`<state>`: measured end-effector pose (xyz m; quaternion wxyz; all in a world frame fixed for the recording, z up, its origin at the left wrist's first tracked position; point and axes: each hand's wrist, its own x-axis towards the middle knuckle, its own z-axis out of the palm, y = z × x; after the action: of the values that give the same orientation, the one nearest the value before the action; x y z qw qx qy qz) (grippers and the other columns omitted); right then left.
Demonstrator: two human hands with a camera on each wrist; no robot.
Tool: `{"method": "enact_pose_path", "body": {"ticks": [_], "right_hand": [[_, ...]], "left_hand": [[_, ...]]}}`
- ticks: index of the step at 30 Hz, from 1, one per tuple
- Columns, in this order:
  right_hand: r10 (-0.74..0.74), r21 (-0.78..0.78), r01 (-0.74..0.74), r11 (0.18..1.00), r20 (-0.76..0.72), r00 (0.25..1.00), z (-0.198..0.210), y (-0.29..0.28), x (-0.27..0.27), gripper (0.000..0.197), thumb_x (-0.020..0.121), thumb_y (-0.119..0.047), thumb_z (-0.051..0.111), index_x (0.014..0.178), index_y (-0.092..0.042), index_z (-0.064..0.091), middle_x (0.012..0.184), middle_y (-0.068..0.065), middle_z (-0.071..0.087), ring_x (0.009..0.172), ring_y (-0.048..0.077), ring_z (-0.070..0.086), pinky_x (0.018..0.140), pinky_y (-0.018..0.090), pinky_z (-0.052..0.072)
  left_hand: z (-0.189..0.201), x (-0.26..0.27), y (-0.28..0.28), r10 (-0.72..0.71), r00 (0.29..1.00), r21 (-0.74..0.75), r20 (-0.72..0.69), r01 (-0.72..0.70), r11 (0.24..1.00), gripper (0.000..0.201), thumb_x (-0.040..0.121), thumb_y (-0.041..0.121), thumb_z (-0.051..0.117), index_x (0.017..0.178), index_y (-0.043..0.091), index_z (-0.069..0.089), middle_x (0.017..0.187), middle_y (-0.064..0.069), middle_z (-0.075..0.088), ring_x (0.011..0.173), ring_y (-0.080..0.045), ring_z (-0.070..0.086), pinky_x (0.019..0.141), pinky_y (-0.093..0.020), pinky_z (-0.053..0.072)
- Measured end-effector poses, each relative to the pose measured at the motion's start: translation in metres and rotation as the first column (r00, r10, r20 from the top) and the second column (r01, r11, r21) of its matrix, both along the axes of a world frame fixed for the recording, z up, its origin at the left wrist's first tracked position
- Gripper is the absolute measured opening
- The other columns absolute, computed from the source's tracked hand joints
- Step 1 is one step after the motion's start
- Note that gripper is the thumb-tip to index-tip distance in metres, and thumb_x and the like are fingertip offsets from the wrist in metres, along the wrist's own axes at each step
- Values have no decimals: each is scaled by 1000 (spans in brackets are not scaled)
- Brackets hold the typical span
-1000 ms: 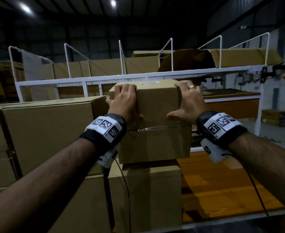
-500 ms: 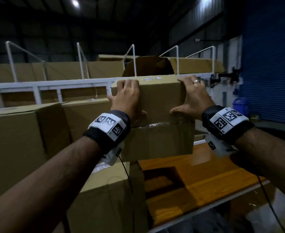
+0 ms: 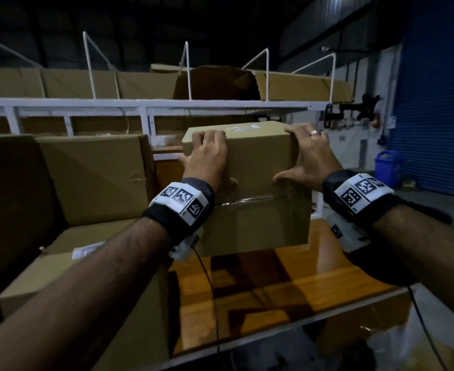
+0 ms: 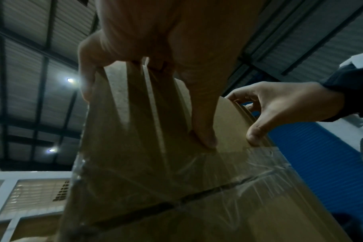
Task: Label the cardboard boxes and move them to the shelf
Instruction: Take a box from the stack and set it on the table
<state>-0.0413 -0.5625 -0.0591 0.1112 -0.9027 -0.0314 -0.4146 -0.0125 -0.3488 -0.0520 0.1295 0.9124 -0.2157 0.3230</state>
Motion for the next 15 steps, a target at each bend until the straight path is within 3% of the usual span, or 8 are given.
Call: {"method": "enact_pose_path", "body": {"ticks": [8,15], "right_hand": [[123,18,-122,992,-99,987,-63,-43,37,100,56,-36,90,139,-19,36,140,8,38,121,32,38,99,47,38],[168,118,-143,983,-242,956,-134,-48,43,97,61,-33,88,140,-18,35,142,8,34,122,33,34,100,48,37]], "left_hand": [[-60,9,-43,171,977,36,-125,-168,985,93,69,35,83,140,17,26,145,-4,27,134,-27,18,96,-67,31],[-127,15,-53,216,951,91,-220,-200,975,89,71,29,80,141,17,26,144,-4,26,134,-27,18,97,-67,32]]}}
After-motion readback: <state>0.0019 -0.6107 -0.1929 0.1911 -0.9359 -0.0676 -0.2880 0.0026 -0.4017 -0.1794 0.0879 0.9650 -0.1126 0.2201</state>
